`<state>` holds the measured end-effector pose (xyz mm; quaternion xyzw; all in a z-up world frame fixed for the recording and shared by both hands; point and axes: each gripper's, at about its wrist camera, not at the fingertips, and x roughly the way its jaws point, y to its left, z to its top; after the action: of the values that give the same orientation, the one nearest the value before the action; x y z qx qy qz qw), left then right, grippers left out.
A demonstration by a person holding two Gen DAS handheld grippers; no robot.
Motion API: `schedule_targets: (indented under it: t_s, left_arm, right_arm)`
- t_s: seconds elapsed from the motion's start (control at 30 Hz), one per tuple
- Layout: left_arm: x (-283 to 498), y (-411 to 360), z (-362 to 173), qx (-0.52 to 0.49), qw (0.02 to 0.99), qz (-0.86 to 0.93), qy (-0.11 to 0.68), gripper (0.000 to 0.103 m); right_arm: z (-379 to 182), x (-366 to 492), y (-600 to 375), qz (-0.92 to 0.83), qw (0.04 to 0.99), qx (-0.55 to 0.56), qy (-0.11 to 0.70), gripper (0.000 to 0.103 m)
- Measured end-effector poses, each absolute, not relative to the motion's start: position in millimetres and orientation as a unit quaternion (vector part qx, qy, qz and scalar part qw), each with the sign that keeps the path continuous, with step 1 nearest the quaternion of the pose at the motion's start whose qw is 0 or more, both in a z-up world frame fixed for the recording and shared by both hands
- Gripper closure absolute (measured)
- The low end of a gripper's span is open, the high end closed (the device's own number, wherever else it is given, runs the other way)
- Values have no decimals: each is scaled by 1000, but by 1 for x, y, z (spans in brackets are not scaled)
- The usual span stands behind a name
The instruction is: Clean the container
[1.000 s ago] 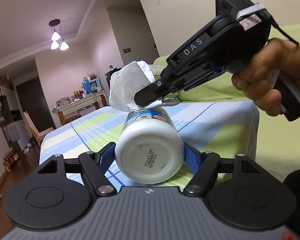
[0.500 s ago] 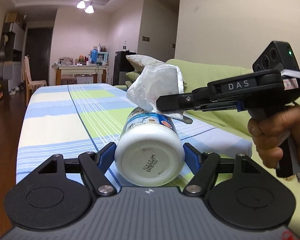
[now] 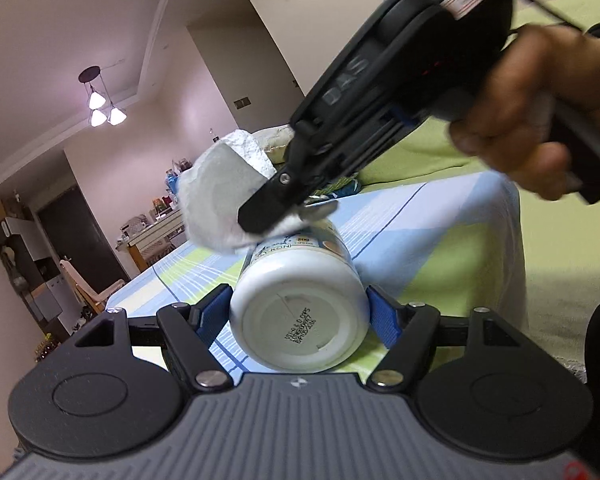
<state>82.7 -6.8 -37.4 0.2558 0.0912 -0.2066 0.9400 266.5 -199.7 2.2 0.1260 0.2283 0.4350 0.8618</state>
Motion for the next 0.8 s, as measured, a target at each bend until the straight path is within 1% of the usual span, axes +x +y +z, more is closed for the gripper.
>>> schedule_targets:
  t_s: [0.13,0.23,0.33,0.37,0.43,0.47,0.57,0.63,0.8]
  left_arm:
    - [83,0,-32,209,948,-215,106,31]
    - [87,20,-23,100,956,-244,131,22]
    - [95,40,-21,5,955,-256,150,22]
    - [98,46,-20,-23,952,-259,158,23]
    - [102,53,-22,-58,944,-274,176,30]
    - [103,55,-22,-69,940,-279,182,30]
    - [100,52,-20,-53,941,-279,184,31]
    - [95,47,-18,-21,944,-277,178,31]
    - [84,9,-18,159,946,-252,124,31]
  right_arm:
    - [3,262,-191,434,867,106,220,103]
    - [3,262,-192,435,866,112,221,103]
    - [3,260,-191,433,867,109,219,103]
    - [3,260,-192,433,868,108,219,103]
    - [3,260,-194,431,868,110,218,103]
    - [2,261,-196,431,869,112,218,103]
    - [3,257,-196,429,869,111,219,103]
    - [3,250,-195,440,863,108,222,103]
    - [7,228,-186,473,849,76,222,103]
